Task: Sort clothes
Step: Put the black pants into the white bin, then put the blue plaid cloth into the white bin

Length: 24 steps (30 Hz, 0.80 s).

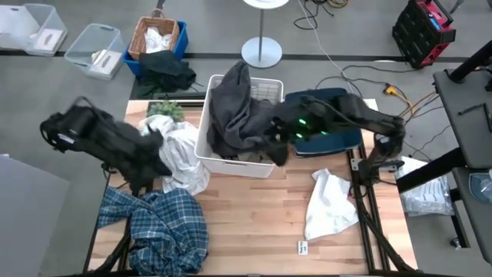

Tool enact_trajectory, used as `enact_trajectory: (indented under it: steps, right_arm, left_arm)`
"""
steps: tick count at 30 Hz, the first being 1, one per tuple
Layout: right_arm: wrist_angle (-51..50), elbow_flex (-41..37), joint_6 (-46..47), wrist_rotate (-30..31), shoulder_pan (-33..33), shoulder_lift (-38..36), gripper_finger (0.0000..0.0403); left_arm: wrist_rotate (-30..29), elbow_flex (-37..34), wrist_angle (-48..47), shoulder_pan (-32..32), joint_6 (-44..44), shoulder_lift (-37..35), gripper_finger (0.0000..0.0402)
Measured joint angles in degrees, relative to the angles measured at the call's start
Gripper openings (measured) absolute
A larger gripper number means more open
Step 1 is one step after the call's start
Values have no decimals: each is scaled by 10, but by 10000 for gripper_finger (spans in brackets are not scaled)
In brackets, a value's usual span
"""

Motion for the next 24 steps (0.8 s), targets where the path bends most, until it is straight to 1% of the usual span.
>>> enact_trajectory:
  steps: [3,7,13,15,17,20,23,24]
  right_arm:
    - [-27,2,38,4,39,-8,203]
    - [-51,-5,65,8,98,7,203]
    - [-53,-30,102,7,165,48,203]
    - [-55,-37,118,19,176,64,203]
    - [-55,-41,134,22,185,72,203]
    - [-54,-41,156,30,194,73,203]
    - [-54,-41,169,35,202,71,203]
    - [-55,-41,172,37,204,69,203]
  left_arm:
    - [15,-46,-6,-32,-14,4,6]
    - [16,-97,-2,-90,-32,5,6]
    - [15,-155,13,-194,-112,0,6]
    - [-6,-178,29,-228,-149,1,7]
    - [-13,-205,46,-256,-180,2,9]
    - [-11,-247,84,-274,-207,6,29]
    - [-12,-292,83,-273,-236,11,65]
    - [-23,-309,84,-272,-241,14,80]
